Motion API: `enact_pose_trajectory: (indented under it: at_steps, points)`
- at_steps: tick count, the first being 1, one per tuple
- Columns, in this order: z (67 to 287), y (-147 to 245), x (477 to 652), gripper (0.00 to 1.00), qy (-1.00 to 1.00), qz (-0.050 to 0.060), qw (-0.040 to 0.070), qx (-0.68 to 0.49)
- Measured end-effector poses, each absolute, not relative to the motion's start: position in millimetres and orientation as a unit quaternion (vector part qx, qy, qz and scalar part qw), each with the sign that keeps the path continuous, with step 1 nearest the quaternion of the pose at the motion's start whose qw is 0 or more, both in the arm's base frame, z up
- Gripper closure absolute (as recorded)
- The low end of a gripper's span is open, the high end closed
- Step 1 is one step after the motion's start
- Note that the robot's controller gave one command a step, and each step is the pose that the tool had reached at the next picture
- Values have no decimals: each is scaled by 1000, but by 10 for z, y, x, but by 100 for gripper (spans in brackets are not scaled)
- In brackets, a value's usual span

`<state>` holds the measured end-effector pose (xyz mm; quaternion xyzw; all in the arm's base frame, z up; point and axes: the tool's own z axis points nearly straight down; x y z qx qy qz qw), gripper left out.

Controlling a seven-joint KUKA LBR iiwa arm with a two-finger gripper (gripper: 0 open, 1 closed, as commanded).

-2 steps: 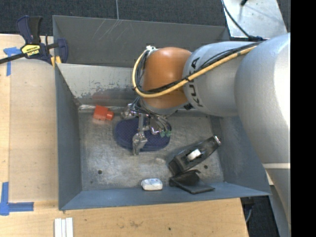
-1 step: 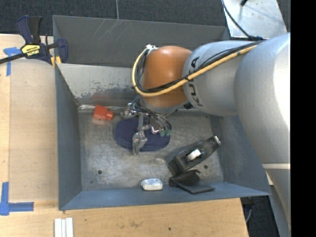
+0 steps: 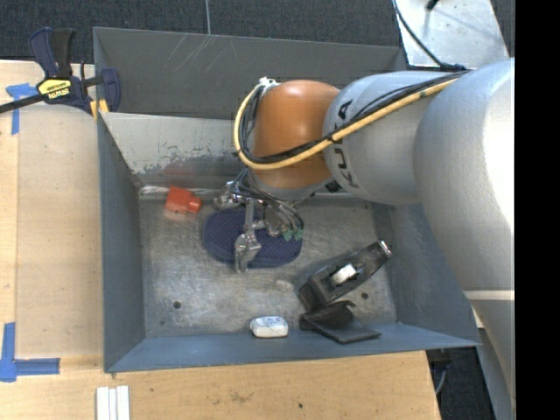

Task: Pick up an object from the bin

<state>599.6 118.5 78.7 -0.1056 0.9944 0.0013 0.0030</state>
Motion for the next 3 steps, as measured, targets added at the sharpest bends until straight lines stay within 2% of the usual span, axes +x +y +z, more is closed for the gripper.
enact_pose_trajectory:
  at_steps: [1, 2, 3]
  points:
    - [797, 1185, 6008, 0, 995, 1, 4, -105]
    - [809, 1187, 6009, 100, 995, 1, 3, -104]
    - [1810, 1187, 6037, 100, 995, 0, 6, -104]
